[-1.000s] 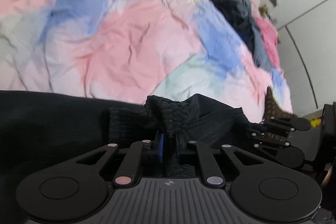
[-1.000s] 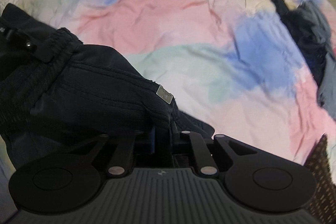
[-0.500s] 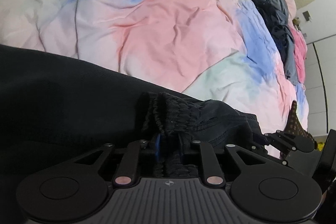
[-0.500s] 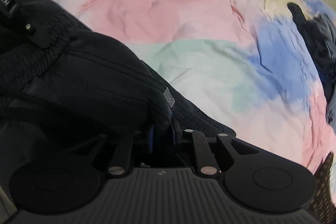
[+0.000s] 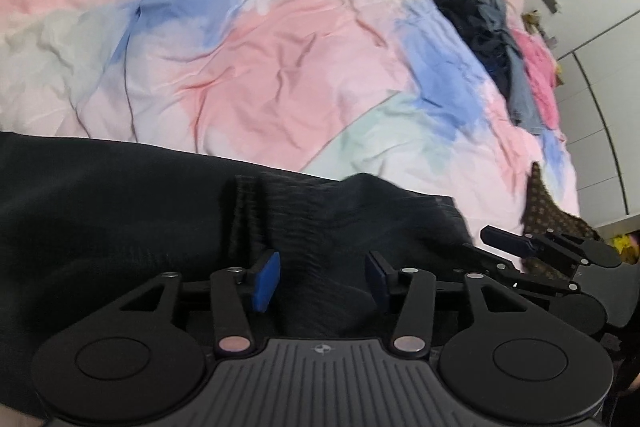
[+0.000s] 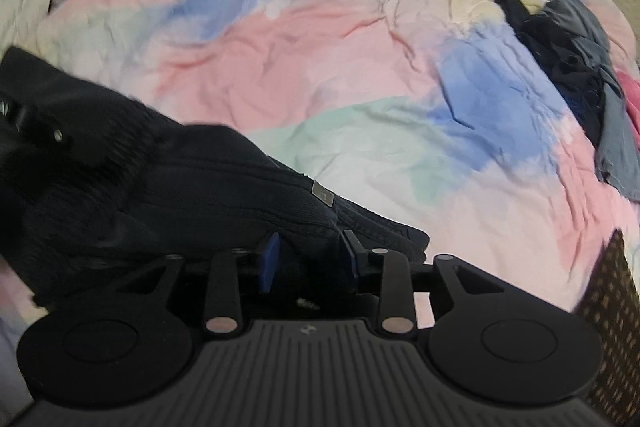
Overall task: Fold clothes
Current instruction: 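Open both grippers and release the folded trousers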
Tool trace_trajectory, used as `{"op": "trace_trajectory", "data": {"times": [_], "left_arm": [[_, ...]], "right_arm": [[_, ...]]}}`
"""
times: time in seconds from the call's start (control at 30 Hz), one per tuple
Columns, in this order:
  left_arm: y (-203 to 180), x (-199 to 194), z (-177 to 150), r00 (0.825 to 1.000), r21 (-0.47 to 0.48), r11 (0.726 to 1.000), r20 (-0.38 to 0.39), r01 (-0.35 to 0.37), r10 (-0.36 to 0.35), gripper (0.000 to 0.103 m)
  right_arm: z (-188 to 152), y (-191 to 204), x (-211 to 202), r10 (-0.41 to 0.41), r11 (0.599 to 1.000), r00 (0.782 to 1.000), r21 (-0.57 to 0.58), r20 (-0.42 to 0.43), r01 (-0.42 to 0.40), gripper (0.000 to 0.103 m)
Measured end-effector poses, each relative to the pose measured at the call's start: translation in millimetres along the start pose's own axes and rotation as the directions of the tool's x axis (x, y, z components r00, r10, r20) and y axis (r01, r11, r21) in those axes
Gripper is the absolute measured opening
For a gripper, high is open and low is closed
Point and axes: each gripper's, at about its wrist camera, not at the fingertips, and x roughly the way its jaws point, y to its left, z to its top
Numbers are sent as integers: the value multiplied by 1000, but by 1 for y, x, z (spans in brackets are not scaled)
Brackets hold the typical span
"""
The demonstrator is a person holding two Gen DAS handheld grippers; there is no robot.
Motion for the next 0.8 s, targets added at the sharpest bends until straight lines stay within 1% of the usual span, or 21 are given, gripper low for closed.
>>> {"op": "trace_trajectory", "data": {"times": [0.1,0.2,0.33,0.47,0.57,0.63,0.67,0.73,0.77,0.8], "left_arm": [[-7,-22,-11,1000,2,1000,25,9,-9,57],[-11,-45,-24,999,-5,1000,52,1,-1,61],[-13,-75,-42,996,-11,1000,85,-12,13,65],[-12,-107,-60,992,-20,999,122,-32,35,76],[-10,-131,-72,986,-28,999,158,-39,43,79],[-4,-146,-80,983,-50,998,178,-27,35,80],[1,-153,-84,982,-72,997,188,-6,20,80],[15,-165,-91,978,-137,988,208,65,-36,83],[24,-170,-94,974,-174,980,219,99,-59,87],[35,-175,-97,970,-216,968,231,125,-74,90]], "right_arm": [[-4,6,-25,0,1000,999,18,32,0,35],[-6,13,-50,-20,1000,998,14,64,19,35],[-10,24,-86,-17,1000,993,21,113,14,37],[-18,35,-113,-13,999,990,46,141,7,39],[-25,43,-132,-8,997,986,80,164,-5,43],[-30,49,-146,-6,994,983,104,181,-14,54],[-32,53,-152,-4,993,982,113,189,-18,58],[-35,62,-162,6,992,981,125,195,-31,71],[-37,69,-166,7,991,980,132,197,-33,75],[-39,76,-171,2,990,980,137,200,-30,84]]}}
